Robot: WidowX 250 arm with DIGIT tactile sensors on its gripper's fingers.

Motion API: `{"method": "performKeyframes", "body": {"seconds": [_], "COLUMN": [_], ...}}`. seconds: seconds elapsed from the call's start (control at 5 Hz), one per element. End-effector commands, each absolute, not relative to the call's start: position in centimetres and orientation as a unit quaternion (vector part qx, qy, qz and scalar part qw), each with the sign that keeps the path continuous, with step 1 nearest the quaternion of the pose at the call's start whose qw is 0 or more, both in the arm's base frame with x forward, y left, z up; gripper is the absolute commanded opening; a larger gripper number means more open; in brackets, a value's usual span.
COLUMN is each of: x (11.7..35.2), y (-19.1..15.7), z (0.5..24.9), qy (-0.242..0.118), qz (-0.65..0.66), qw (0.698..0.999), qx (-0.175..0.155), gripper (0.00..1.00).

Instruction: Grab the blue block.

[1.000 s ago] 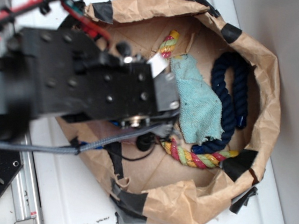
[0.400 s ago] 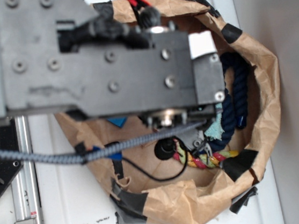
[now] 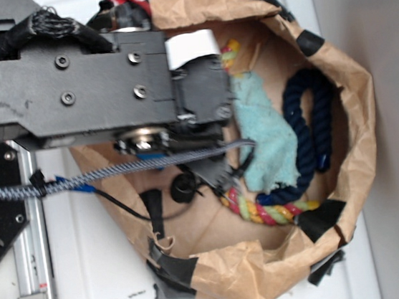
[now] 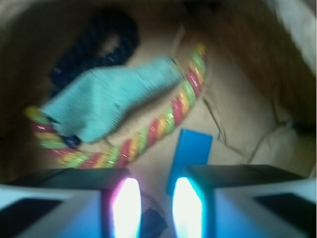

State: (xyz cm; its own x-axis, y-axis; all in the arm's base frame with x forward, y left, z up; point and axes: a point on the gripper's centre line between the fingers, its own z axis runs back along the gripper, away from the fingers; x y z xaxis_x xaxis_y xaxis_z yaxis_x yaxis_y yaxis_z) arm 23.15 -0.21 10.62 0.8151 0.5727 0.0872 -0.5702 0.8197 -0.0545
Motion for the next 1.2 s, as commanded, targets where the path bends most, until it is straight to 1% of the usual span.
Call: {"method": "performKeyframes", "body": {"seconds": [0.0,0.2,0.4,0.6,0.8,1.0], "x": [21.5,21.3,20.7,20.3,20.8,22.2], "y": [1.0,2.8,3.3,4.2,4.1,3.1], "z": [7.1,4.7,3.4,2.8,2.5,1.6], "qy": [-0.075,-0.06,-0.052,-0.045,-0.048,-0.037], "qz": [0.323,0.35,0.35,0.355,0.356,0.351], "qw": [0.943,0.934,0.935,0.933,0.933,0.935], "qx": [-0.012,-0.026,-0.034,-0.03,-0.032,-0.033], "gripper": [1.0,1.0,1.0,1.0,1.0,1.0]}}
